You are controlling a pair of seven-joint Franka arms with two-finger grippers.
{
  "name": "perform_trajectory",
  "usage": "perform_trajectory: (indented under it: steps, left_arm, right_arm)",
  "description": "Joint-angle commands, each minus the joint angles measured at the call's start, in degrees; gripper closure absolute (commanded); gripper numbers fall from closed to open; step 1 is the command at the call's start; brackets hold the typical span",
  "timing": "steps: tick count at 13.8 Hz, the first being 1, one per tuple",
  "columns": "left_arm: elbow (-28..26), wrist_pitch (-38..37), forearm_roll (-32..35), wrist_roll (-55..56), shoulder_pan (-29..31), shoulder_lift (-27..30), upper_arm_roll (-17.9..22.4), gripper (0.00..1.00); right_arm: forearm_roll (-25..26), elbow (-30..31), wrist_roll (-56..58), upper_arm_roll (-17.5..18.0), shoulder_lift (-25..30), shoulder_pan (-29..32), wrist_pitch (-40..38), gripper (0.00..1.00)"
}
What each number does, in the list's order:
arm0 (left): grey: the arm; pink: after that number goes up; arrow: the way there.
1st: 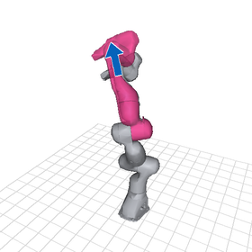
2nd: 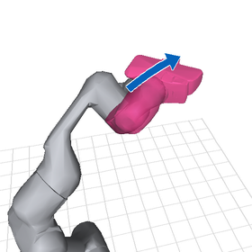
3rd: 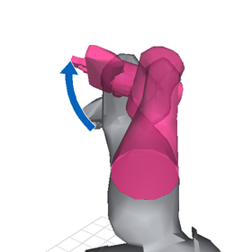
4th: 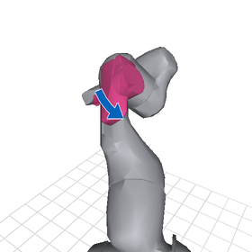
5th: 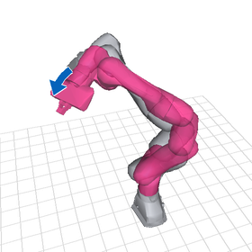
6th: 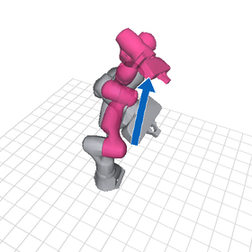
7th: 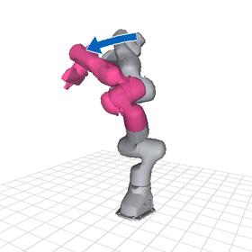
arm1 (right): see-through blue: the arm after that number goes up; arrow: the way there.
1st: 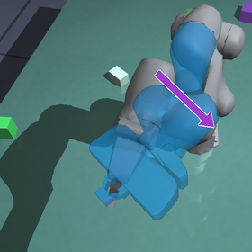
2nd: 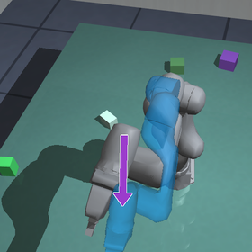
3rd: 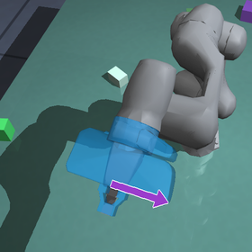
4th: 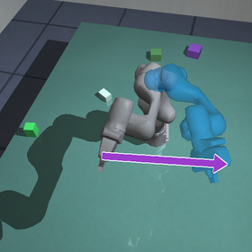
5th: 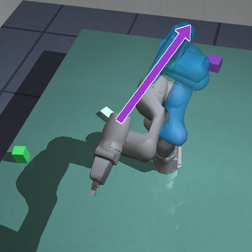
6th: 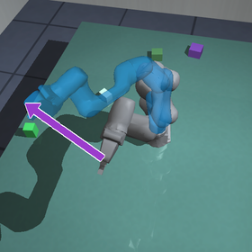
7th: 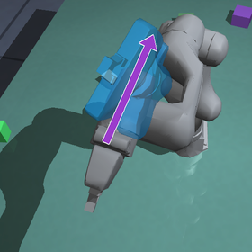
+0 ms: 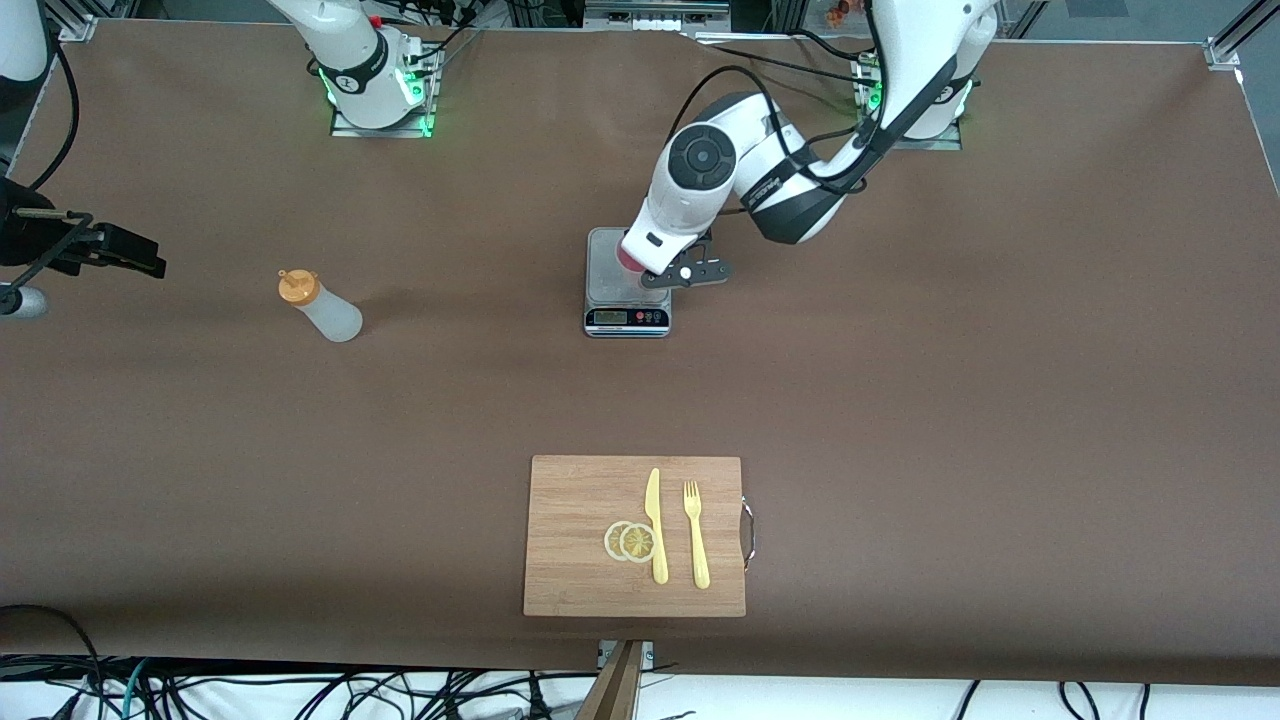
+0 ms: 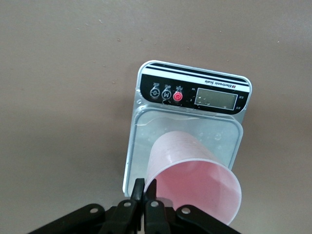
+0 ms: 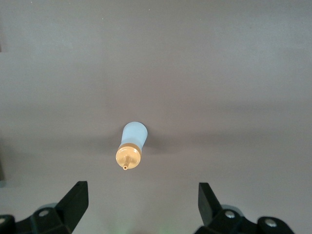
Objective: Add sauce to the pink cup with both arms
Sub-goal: 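Carry the pink cup with the left gripper onto the scale, then open the left gripper and raise it away from the cup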
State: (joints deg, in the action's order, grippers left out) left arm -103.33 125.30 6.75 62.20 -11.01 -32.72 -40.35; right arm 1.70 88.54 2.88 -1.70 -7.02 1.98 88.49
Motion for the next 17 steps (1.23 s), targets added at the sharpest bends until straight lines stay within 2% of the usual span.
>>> perform_trajectory:
  steps: [1,2,3,4,7,9,13,15,17]
  left_arm:
    - [2.78,-0.58,1.51,1.34,-1.21,-2.0,0.54,0.93]
    - [2.78,-0.58,1.34,1.43,-1.29,-2.35,0.45,0.72]
    - [2.78,-0.58,1.16,1.43,-1.29,-2.53,0.45,0.4]
    - [2.78,-0.67,1.42,1.17,-1.29,-2.44,0.53,0.0]
    - [2.96,-1.28,1.42,0.9,-0.68,-1.57,0.36,0.0]
    - [2.96,-2.76,0.9,0.73,0.11,0.97,0.1,0.0]
    - [3.13,-12.06,0.81,-3.3,3.97,10.28,-0.35,0.0]
    - [3.13,-18.83,1.42,-6.03,6.08,14.59,0.44,0.0]
    - [5.92,-24.36,1.42,-12.76,12.38,18.55,0.45,0.0]
  right_arm:
    - [1.28,-0.56,-0.15,0.11,-0.19,-0.13,-0.86,0.0]
    - [2.07,-0.47,-0.15,0.2,-0.28,-0.13,-0.86,0.0]
    - [2.17,-0.3,-0.15,0.2,-0.37,-0.13,-0.87,0.0]
    - [2.17,-0.21,-0.15,0.2,-0.45,-0.13,-0.87,0.0]
    - [2.08,-0.21,0.02,0.29,-0.81,-0.13,-1.56,0.0]
    - [2.08,-0.21,0.55,0.29,-1.07,-0.13,-2.88,0.0]
    - [1.64,-0.21,4.14,0.29,-1.68,-0.13,-5.34,0.0]
    - [1.55,-0.12,11.93,0.2,-2.29,0.48,-6.57,0.0]
    - [1.46,-0.12,19.24,0.03,-3.0,1.18,-6.58,0.0]
